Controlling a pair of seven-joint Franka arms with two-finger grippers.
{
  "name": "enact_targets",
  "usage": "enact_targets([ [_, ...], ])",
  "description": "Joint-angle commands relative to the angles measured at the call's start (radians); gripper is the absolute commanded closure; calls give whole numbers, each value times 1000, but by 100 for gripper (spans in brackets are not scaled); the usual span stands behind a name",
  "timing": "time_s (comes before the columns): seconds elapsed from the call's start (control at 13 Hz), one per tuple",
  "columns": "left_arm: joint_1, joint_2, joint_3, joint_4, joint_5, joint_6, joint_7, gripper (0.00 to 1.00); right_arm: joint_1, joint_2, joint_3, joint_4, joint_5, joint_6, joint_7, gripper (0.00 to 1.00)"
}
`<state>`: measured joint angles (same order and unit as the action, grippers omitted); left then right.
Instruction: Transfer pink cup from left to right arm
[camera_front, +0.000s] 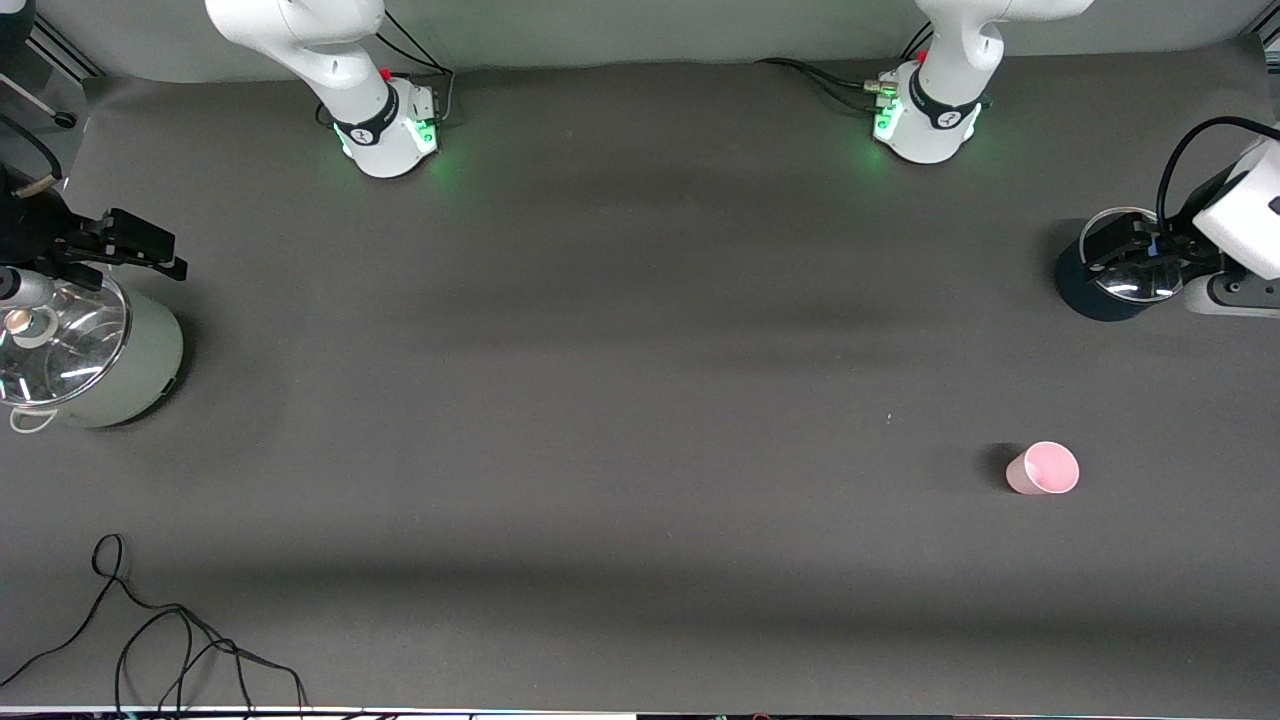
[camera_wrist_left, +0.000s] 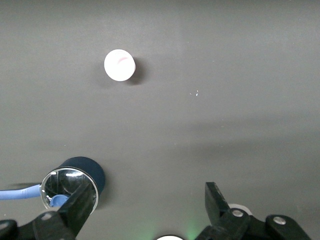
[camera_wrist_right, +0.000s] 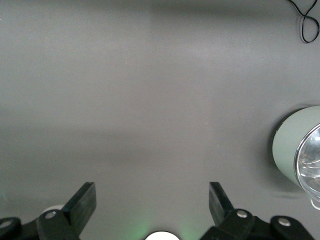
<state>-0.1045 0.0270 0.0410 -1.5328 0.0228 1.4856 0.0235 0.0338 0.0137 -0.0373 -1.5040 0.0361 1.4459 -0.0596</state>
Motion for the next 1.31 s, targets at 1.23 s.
enact_targets([
  [1.23,55,120,8,122,-3,175,440,0,3,49,-4,25,-8,-24,20,0],
])
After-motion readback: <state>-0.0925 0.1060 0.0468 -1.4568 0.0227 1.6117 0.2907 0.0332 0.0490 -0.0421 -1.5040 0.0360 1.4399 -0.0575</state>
